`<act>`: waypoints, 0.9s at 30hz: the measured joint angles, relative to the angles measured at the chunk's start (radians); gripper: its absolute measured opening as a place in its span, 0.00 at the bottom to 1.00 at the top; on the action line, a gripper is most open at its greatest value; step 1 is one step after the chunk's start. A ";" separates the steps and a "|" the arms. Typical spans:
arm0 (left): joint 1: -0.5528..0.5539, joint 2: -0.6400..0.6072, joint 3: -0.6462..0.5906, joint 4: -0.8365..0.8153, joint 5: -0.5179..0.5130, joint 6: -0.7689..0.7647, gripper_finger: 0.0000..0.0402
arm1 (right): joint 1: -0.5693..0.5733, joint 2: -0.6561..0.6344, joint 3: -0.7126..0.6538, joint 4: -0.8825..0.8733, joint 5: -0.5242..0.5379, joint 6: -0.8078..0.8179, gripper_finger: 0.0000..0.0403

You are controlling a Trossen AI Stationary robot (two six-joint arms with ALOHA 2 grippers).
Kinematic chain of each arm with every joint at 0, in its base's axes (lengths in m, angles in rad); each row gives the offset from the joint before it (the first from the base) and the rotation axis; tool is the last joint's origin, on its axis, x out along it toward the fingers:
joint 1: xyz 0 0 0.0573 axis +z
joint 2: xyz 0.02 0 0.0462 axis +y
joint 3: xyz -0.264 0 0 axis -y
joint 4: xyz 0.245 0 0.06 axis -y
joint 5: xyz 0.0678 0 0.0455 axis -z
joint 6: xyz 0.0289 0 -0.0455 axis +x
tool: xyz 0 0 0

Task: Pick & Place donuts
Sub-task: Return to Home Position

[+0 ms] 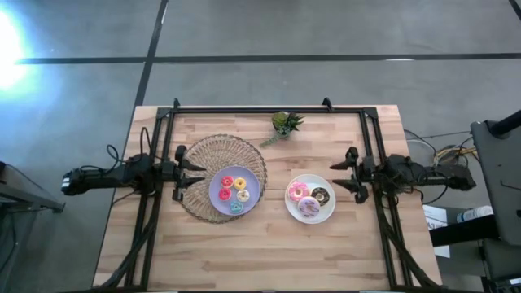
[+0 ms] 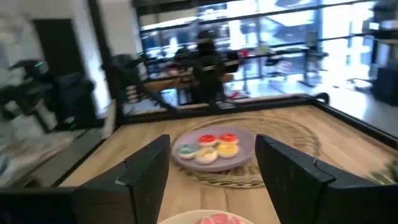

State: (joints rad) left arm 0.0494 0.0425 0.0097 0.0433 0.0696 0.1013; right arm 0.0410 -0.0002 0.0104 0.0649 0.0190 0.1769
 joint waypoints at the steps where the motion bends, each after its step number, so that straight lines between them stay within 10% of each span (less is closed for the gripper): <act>1: 0.000 0.000 0.000 0.000 0.000 0.000 0.27 | -0.022 0.000 0.000 -0.001 -0.052 -0.011 0.57; 27: 0.000 0.000 0.001 0.000 0.000 0.000 0.27 | -0.048 0.003 0.000 -0.052 -0.063 -0.127 0.57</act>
State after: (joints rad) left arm 0.0494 0.0425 0.0105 0.0434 0.0696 0.1013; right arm -0.0067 0.0032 0.0101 0.0132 -0.0444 0.0502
